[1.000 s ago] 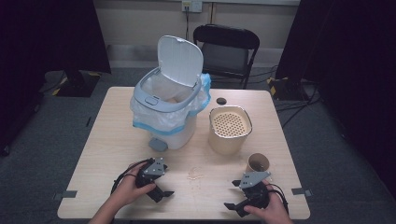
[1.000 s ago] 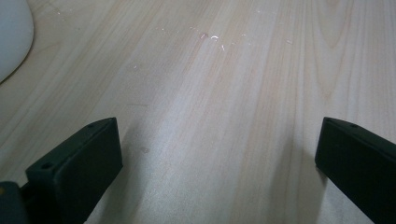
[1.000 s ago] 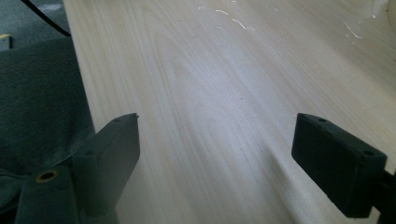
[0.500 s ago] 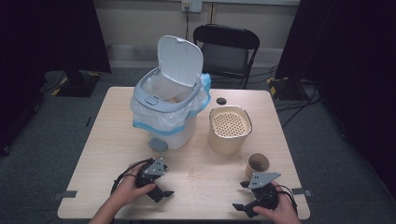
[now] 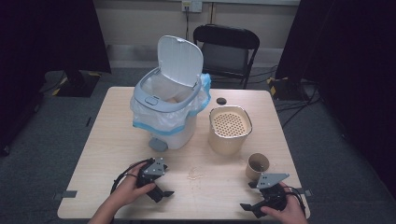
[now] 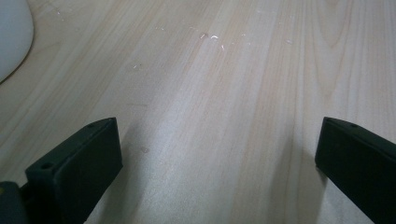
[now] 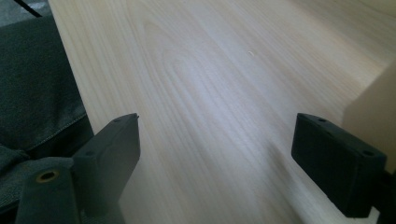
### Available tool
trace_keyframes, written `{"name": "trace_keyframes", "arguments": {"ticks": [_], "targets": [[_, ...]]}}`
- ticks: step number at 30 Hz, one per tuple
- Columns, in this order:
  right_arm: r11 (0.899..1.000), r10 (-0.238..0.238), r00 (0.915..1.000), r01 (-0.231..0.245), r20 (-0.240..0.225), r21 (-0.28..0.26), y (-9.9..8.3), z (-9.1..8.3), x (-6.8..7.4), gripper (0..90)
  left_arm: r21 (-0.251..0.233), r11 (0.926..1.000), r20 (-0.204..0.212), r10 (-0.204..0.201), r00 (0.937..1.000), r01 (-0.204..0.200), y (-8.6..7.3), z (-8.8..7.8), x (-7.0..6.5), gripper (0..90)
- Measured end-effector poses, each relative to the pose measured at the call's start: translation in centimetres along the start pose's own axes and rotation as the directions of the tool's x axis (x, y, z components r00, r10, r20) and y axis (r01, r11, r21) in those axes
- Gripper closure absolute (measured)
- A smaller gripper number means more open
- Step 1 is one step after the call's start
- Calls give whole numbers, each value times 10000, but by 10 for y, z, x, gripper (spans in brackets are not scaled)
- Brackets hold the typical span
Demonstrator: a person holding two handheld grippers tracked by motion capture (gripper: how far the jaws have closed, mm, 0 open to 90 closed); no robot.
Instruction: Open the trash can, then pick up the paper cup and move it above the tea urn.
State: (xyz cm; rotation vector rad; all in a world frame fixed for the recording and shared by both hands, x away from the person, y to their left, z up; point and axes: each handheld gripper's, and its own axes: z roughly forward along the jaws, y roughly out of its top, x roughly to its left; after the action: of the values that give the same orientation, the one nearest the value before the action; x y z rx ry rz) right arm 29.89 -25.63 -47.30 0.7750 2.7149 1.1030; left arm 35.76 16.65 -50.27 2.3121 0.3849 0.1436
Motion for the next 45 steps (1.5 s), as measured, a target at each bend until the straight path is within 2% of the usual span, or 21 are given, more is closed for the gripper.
{"name": "trace_keyframes", "arguments": {"ticks": [12, 24, 29, 33, 35, 39, 45], "targets": [[9994, 338, 9992, -337, 227, -63, -15, -14, -7, 152, -26, 10000, 99, 97, 9999, -96, 1, 1, 1, 0], [9944, 999, 9907, -961, 925, -447, -27, -27, -23, 150, 70, 9999, 81, 94, 9999, -95, 2, 1, 1, 0], [9895, 1354, 9827, -1277, 1265, -675, -28, -28, -30, 149, 68, 9999, 76, 102, 9999, -103, 2, 1, 1, 0], [9819, 1791, 9723, -1670, 1504, -896, -28, -27, -35, 142, 74, 9999, 92, 98, 9999, -99, 2, 1, 1, 0], [9812, 1840, 9671, -1701, 1756, -913, -28, -25, -38, 141, 72, 9999, 74, 103, 9999, -103, 2, 1, 1, 0], [9788, 1926, 9632, -1751, 1876, -1059, -27, -22, -41, 144, 70, 9999, 91, 97, 9999, -98, 2, 1, 1, 0], [9736, 2117, 9505, -1847, 2273, -1344, -24, -20, -46, 145, 77, 9999, 89, 103, 9999, -103, 2, 1, 1, 0]]}}
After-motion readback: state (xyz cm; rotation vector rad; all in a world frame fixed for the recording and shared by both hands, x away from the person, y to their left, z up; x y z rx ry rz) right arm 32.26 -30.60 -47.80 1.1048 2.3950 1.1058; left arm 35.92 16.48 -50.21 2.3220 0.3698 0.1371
